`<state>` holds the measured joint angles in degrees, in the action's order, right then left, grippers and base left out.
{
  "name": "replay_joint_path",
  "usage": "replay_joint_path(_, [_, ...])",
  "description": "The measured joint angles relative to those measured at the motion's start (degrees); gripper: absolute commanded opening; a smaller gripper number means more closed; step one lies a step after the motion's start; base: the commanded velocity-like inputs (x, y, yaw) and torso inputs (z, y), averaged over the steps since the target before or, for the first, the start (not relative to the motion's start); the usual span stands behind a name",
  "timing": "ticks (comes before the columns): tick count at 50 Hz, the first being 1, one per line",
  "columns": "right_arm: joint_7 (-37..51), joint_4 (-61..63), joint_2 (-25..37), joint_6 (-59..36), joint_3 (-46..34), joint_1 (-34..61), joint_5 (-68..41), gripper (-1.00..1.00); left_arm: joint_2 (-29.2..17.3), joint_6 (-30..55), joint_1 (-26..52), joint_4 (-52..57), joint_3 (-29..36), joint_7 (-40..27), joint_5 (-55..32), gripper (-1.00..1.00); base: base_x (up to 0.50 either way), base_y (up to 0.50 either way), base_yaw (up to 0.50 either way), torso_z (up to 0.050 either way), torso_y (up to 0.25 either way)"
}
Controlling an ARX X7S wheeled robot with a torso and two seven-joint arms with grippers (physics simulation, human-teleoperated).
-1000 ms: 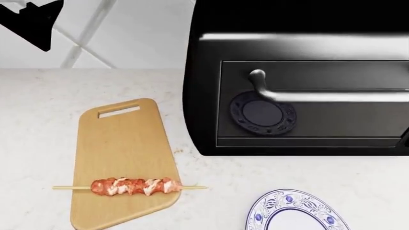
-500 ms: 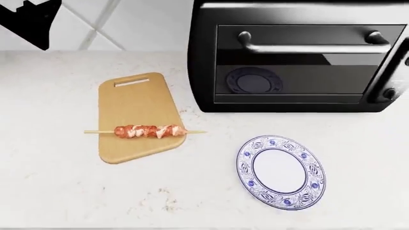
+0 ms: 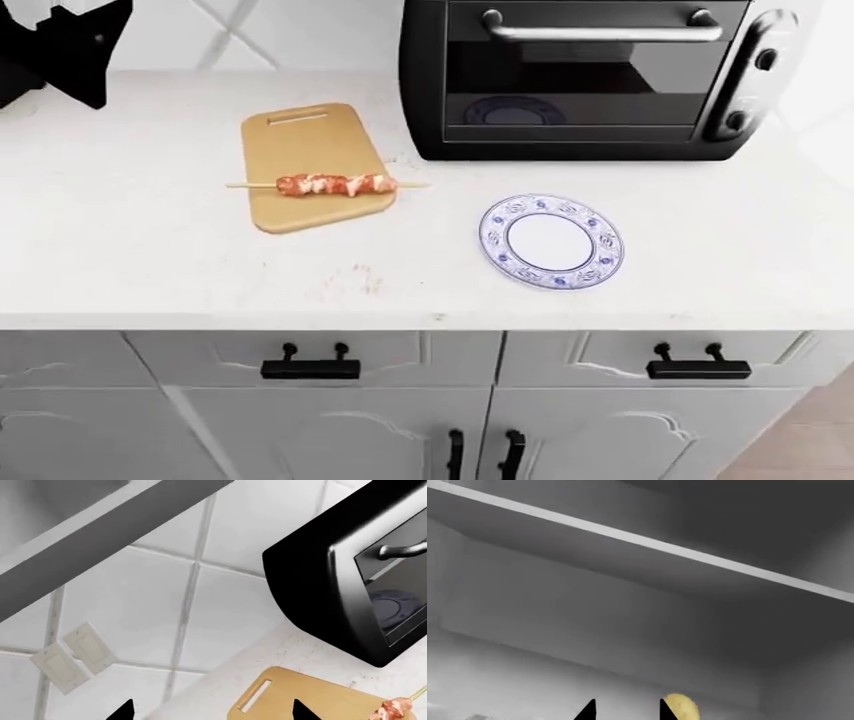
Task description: Pick the skewer from the plate and place it on the cutting board. Then pick the condiment bottle from the cabinet and place it next to the cutting board.
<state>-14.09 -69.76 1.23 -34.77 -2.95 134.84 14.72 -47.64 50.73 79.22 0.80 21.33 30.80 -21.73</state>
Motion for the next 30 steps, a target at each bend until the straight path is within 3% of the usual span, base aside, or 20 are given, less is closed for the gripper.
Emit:
replay_joint_path(11, [-5.3,-2.6,0.2,2.8,-3.2,-2.1,-4.3,-1.00,0.7,-2.1,-5.8,3.4,-5.5,-3.5,-3.0,1.00,-0.06,0.00,0.00,0.000,-0.001])
replay_joint_path(19, [-8.8,13.2,1.2,-5.8,-4.6,-11.6,-6.2,-1.00,0.6,-2.8,-10.0,5.6,-9.2,-5.4,-5.0,1.00,0.00,0.02,0.00,0.000,0.000])
replay_joint_path(30, [-11.9,32.7,2.6,-17.6,-5.3,-20.8,-7.6,-1.00,0.3,-2.5,-12.7,7.6,-11.8,-6.5,-6.9,1.00,0.00,0.47,0.00,0.000,0.000])
